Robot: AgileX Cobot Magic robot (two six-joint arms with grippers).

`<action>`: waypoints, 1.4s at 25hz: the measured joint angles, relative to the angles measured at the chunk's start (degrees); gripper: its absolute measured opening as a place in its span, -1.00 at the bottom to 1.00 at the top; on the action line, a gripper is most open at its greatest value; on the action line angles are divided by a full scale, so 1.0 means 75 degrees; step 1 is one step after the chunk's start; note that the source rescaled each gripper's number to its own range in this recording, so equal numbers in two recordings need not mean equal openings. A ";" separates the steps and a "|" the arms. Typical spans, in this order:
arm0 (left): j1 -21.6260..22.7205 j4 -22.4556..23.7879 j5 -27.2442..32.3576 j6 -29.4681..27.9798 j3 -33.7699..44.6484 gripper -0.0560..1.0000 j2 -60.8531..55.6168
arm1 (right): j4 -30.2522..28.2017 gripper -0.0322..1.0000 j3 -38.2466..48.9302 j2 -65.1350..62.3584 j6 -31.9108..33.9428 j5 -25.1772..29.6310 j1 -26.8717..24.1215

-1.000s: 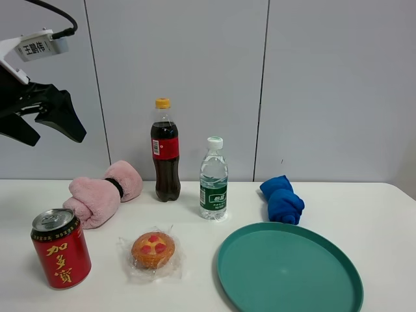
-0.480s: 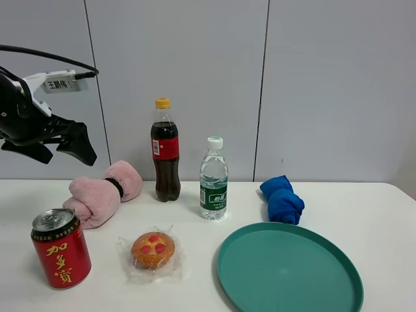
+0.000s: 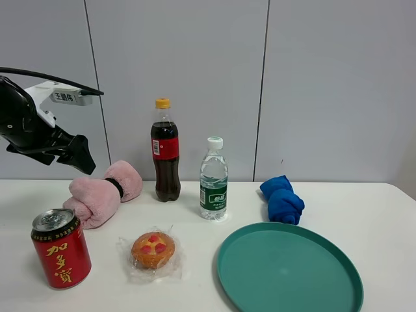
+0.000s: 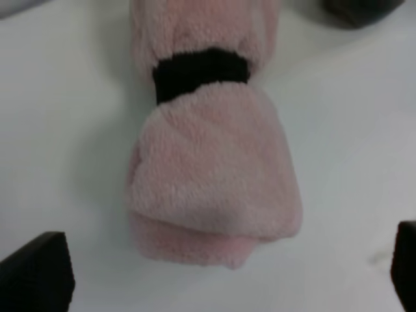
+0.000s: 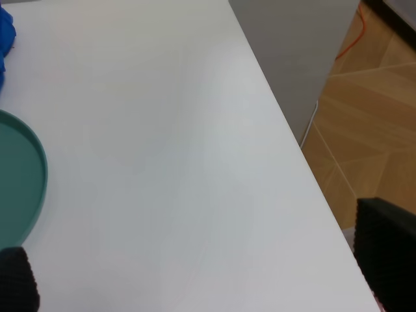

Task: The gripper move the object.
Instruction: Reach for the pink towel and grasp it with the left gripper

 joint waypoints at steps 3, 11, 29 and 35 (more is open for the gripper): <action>-0.0289 0.0007 -0.0557 0.0366 0.0000 1.00 0.0000 | 0.0000 1.00 0.0000 0.0000 0.0000 0.0000 0.0000; -0.0881 0.0007 -0.1934 0.0480 -0.0008 1.00 0.0417 | 0.0000 1.00 0.0000 0.0000 0.0000 0.0000 0.0000; -0.0881 0.0007 -0.3435 0.0482 -0.0014 1.00 0.1961 | 0.0000 1.00 0.0000 0.0000 0.0000 0.0000 0.0000; -0.0881 0.0007 -0.3916 0.0466 -0.0014 1.00 0.2236 | 0.0000 1.00 0.0000 0.0000 0.0000 0.0000 0.0000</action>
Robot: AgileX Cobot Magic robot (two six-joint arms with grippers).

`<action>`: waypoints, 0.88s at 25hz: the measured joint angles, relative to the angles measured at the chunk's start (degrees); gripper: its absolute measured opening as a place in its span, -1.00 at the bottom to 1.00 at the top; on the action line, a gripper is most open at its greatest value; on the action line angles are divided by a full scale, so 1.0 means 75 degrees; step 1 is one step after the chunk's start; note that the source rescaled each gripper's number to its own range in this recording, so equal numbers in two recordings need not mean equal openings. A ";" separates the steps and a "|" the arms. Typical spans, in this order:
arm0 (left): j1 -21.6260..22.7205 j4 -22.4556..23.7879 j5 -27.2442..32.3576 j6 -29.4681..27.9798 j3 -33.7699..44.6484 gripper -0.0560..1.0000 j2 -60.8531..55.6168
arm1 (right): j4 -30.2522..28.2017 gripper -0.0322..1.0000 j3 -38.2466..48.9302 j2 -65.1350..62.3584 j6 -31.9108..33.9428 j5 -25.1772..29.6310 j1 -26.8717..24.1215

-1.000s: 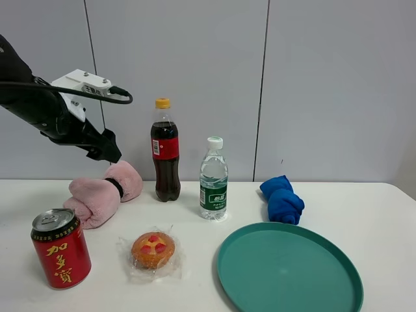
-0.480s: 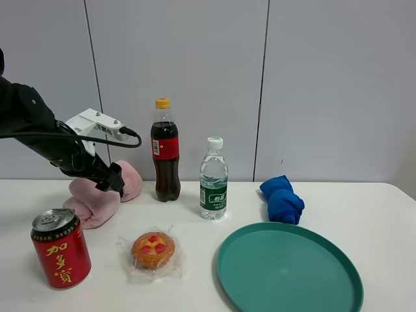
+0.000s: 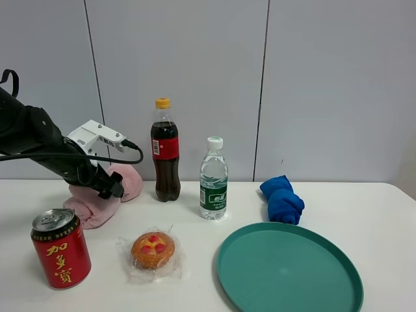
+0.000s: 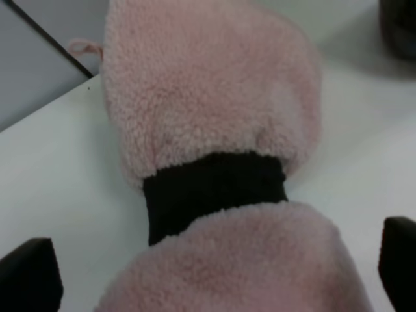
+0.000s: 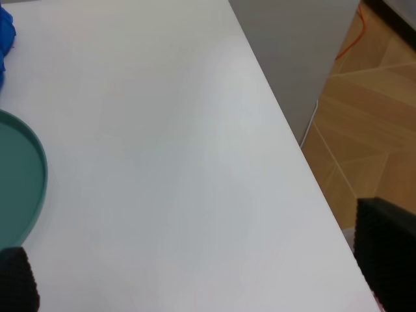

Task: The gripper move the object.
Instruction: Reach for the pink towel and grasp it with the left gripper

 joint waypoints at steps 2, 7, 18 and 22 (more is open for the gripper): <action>0.0000 0.0000 -0.0170 -0.0024 0.0000 1.00 0.0086 | 0.0000 1.00 0.0000 0.0000 0.0000 0.0000 0.0000; 0.0000 0.0000 -0.0524 -0.0040 0.0000 1.00 0.0171 | 0.0000 1.00 0.0000 0.0000 0.0000 0.0000 0.0000; 0.0000 0.0000 -0.0743 -0.0074 0.0000 1.00 0.0600 | 0.0000 1.00 0.0000 0.0000 0.0000 0.0000 0.0000; -0.0008 0.0000 -0.0743 -0.0107 -0.0011 1.00 0.0801 | 0.0000 1.00 0.0000 0.0000 0.0000 0.0000 0.0000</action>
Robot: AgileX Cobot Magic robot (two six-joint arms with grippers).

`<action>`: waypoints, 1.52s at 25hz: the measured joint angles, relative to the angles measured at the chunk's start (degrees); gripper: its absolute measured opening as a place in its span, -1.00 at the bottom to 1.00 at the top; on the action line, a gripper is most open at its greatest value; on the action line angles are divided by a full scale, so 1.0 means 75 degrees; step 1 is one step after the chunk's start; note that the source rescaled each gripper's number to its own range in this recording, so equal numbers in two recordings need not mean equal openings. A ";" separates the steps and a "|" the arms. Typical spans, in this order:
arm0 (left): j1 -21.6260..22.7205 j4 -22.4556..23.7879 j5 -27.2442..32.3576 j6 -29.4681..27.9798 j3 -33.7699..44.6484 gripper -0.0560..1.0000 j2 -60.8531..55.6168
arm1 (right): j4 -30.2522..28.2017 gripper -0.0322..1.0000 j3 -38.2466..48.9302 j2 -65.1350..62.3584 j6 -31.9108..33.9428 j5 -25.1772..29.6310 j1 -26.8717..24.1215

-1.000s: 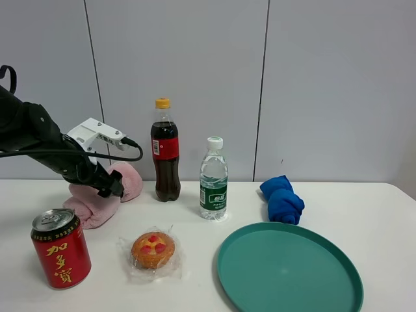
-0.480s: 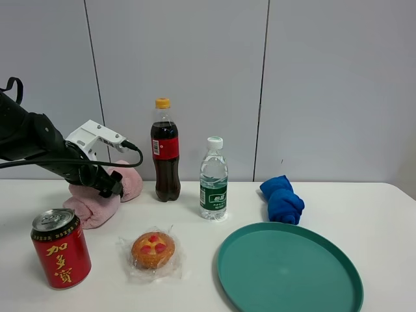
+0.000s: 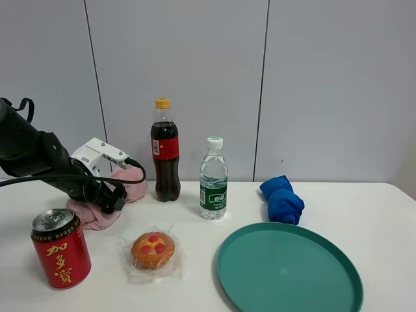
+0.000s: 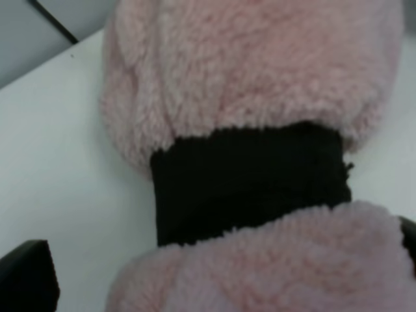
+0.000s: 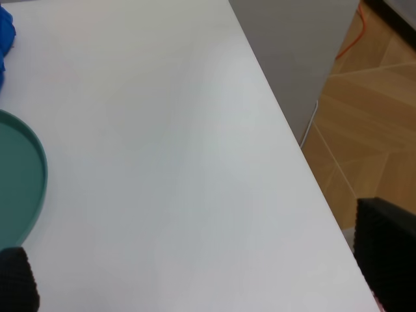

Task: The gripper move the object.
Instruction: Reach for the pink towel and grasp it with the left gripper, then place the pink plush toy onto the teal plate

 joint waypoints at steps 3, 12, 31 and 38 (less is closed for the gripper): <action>-0.0007 0.0000 -0.0002 -0.0019 -0.0007 1.00 0.0060 | 0.0000 1.00 0.0000 0.0000 0.0000 0.0000 0.0000; -0.0012 0.0000 0.0020 -0.0166 -0.0007 0.41 0.0075 | 0.0000 1.00 0.0000 0.0000 0.0000 0.0000 0.0000; -0.0015 -0.0008 0.1079 -0.0520 0.0000 -0.89 -0.1541 | 0.0000 1.00 0.0000 0.0000 0.0000 0.0000 0.0000; -0.0015 -0.0030 0.2732 -0.0863 0.0000 -0.89 -0.3124 | 0.0000 1.00 0.0000 0.0000 0.0000 0.0000 0.0000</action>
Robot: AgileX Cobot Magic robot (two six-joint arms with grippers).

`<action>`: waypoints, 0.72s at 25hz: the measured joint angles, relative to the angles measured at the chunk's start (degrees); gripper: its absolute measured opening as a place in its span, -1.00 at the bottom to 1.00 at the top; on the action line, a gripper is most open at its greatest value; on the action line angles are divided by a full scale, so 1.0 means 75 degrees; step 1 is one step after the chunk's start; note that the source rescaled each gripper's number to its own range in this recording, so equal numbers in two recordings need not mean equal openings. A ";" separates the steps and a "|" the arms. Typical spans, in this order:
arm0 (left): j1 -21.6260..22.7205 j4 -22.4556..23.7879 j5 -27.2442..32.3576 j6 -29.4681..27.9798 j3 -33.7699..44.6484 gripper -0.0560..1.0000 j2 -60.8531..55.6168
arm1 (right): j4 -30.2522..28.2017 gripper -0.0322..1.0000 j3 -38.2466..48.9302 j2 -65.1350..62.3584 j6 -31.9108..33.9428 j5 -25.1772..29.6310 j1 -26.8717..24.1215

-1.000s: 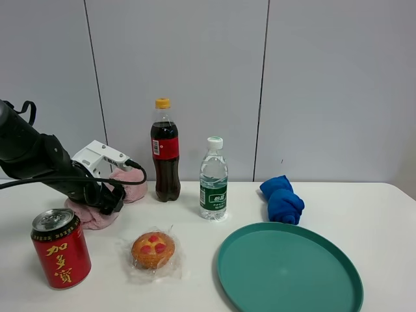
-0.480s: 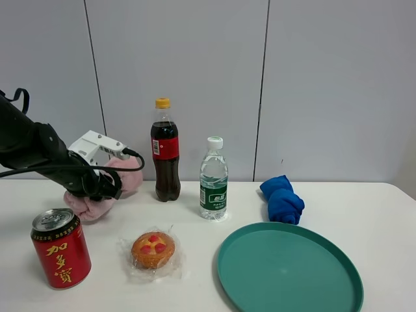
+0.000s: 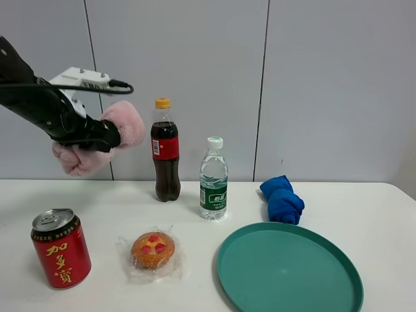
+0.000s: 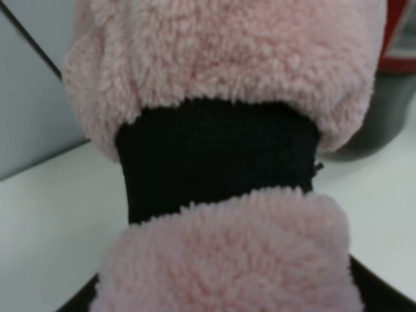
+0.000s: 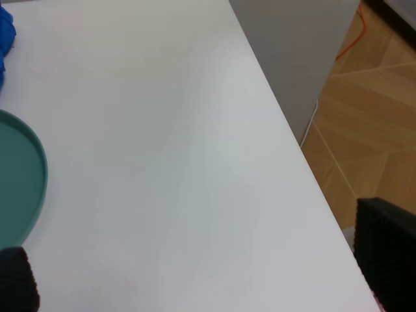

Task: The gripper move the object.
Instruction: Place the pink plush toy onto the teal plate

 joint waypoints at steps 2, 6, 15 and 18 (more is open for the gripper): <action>0.0000 0.0000 0.0270 0.0000 0.0000 -0.89 -0.0488 | 0.0000 1.00 0.0000 0.0000 0.0000 0.0000 0.0000; 0.0000 0.0000 0.1020 -0.0007 0.0000 -0.89 -0.1629 | 0.0000 1.00 0.0000 0.0000 0.0000 0.0000 0.0000; 0.0000 -0.0335 0.2851 -0.0031 0.0000 -0.89 -0.3835 | 0.0000 1.00 0.0000 0.0000 0.0000 0.0000 0.0000; 0.0000 -0.1287 0.3366 -0.0031 0.0000 -0.89 -0.4224 | 0.0000 1.00 0.0000 0.0000 0.0000 0.0000 0.0000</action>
